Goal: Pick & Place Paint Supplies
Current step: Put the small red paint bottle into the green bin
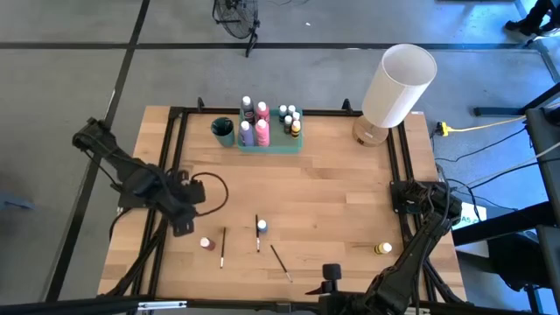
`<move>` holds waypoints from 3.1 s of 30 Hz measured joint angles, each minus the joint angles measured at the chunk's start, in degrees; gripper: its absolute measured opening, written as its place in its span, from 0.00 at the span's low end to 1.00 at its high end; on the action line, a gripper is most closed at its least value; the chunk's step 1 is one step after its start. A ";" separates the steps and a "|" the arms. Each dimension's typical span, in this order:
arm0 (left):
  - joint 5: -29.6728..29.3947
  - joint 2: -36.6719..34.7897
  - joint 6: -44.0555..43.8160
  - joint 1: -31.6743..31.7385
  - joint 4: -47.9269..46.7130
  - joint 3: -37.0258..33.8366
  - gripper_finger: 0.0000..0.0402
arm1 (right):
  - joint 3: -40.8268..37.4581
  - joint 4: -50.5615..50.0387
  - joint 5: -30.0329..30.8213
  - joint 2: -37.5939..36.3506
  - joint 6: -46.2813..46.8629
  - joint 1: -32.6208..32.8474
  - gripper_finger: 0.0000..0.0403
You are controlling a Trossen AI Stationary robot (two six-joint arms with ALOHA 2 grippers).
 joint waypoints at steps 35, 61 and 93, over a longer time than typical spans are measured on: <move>-38.57 11.72 -37.76 -47.09 30.94 -25.45 0.38 | 0.00 1.03 -0.90 0.00 -5.19 -3.12 0.39; -39.63 9.45 -31.15 -45.26 32.57 -27.06 0.41 | 0.00 1.18 -1.11 0.00 -3.84 -3.09 0.39; -34.46 3.04 -14.62 -33.18 34.94 -27.10 0.66 | 0.00 0.96 -1.09 0.00 -4.32 -3.58 0.39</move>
